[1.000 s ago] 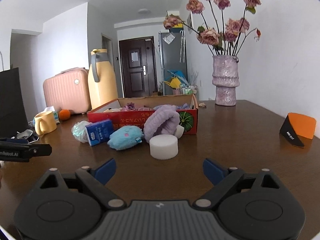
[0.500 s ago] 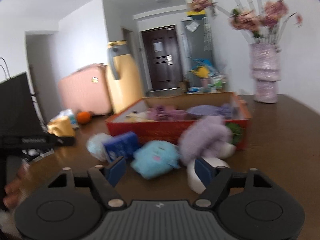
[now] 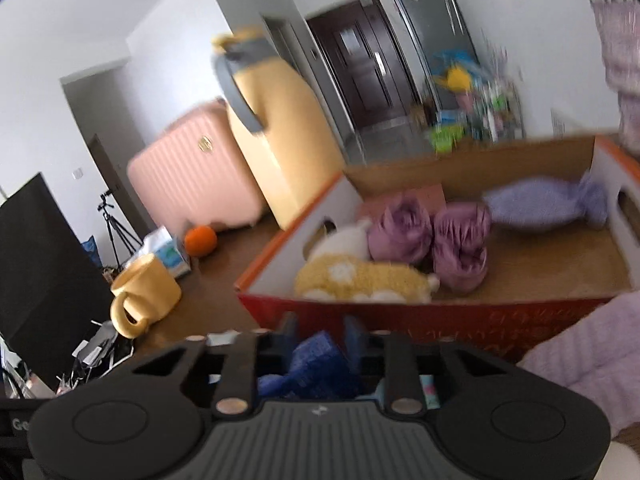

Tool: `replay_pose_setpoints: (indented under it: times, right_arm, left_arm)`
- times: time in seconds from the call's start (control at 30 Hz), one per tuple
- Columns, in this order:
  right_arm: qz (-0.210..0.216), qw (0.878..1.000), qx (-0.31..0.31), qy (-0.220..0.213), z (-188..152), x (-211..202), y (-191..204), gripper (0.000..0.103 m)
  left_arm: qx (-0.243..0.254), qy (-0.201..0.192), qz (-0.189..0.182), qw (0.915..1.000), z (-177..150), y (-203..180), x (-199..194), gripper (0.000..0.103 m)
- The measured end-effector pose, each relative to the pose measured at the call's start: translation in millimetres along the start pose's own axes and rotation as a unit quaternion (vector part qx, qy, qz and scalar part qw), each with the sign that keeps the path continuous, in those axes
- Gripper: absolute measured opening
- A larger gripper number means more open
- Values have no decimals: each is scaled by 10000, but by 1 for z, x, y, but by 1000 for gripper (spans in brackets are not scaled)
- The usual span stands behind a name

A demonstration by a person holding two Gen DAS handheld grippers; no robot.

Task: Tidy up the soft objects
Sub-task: 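Close the right tool on the blue tissue pack, then carry the tissue pack with the right tool into the box and release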

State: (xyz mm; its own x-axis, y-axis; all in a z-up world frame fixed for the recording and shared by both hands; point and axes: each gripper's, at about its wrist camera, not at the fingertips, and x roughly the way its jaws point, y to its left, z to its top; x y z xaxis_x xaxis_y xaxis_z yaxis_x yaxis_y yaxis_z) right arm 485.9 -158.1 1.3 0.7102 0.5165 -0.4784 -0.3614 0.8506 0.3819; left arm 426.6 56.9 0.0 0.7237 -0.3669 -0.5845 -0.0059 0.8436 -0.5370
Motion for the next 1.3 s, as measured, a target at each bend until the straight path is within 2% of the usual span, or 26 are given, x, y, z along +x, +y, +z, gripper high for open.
replay_pose_setpoints:
  times: [0.1,0.23,0.33,0.43,0.5,0.63,0.67,0.77,0.87,0.9,0.93,1.0,1.1,1.23,1.3]
  right_arm:
    - [15,9996,217,204,-1,16,-9,12]
    - [44,9991,332,254,-12,0,-8,12]
    - [36,9991,297,294,-27,-27,-4,12]
    - [143,9989,373,261,-48,-60,-1,12]
    - [137,9988,410,218,-65,-81,-1,12]
    - [223,9982,542,135,-96,-129,-1,14]
    - [254,9979,579,136,-104,-140,-1,15]
    - [242,9980,473,338,-127,-159,2,15]
    - [158,9972,599,422,-145,-171,-1,15]
    - [137,9971,645,385,-147,-175,-3,16]
    - [94,9970,684,337,-147,-177,-5,16]
    - [34,9973,691,231,-146,-179,-6,18]
    - [35,9968,787,118,-142,-177,-9,20]
    - [16,9966,810,160,-139,-162,-8,20]
    - [-7,9963,832,199,-140,-158,-8,20]
  left_arm:
    - [-3,-43,-1,10000,-4,5,-4,9]
    - [97,54,-238,9997,-15,9,-20,9]
    - [458,201,-301,9983,-35,5,-34,9]
    - [660,392,-570,9954,-58,0,-52,9]
    - [905,436,-621,9930,-73,-6,-63,9]
    - [1269,636,-846,9863,-98,-11,-79,11]
    - [1354,788,-867,9838,-105,-10,-78,11]
    - [1606,1080,-898,9770,-121,-9,-76,11]
    - [1611,961,-941,9777,-121,-11,-81,14]
    - [1604,861,-950,9787,-118,-12,-84,17]
    - [1598,776,-963,9794,-117,-15,-86,29]
    - [1557,630,-914,9816,-112,-17,-86,42]
    - [1460,663,-710,9845,-109,-18,-75,42]
    - [1246,865,-783,9853,-110,-13,-63,41]
    - [1120,939,-853,9856,-111,-8,-60,35]
